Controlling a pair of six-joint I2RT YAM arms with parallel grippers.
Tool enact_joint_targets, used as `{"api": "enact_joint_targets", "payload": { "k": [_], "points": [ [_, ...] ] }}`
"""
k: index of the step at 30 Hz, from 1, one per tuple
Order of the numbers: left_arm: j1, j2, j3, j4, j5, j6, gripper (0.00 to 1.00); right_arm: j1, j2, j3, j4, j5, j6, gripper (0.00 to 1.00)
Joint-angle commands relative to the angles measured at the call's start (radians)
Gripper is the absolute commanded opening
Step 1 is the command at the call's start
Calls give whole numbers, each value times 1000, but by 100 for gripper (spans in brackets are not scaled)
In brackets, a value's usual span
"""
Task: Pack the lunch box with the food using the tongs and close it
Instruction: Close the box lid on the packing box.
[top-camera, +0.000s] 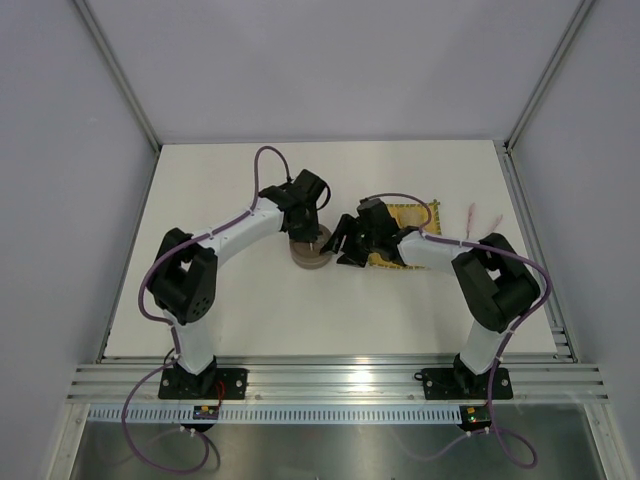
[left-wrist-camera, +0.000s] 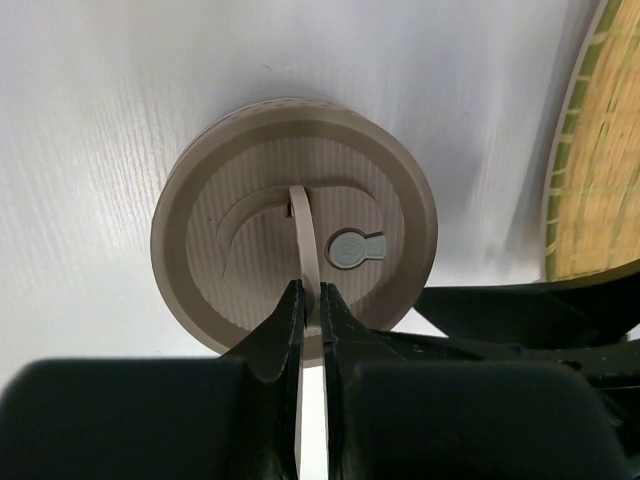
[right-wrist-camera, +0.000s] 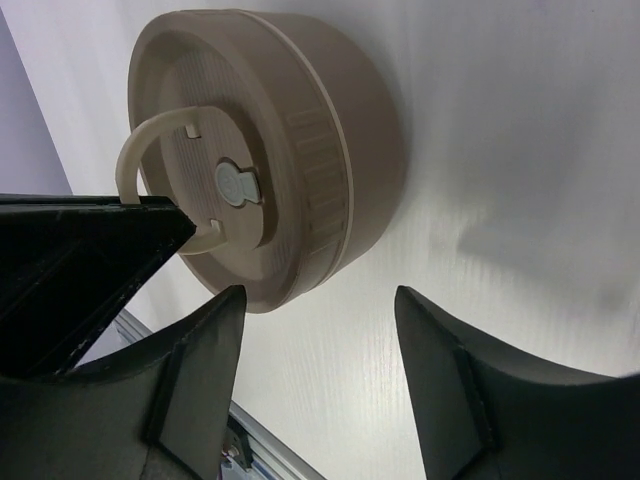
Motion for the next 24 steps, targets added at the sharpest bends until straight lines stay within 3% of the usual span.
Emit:
{"api": "enact_joint_targets", "payload": {
  "k": [1, 3, 8, 16, 24],
  "points": [
    [1, 7, -57, 1, 30, -133, 0, 3, -32, -23, 81, 21, 34, 70],
    [1, -9, -66, 6, 13, -129, 0, 2, -31, -42, 114, 7, 45, 79],
    [1, -16, -58, -2, 15, -22, 0, -7, -54, -105, 183, -13, 92, 78],
    [1, -47, -97, 17, 25, 156, 0, -30, -9, -98, 207, -51, 106, 61],
    [0, -32, -78, 0, 45, 337, 0, -37, 34, -56, 195, -53, 89, 54]
  ]
}}
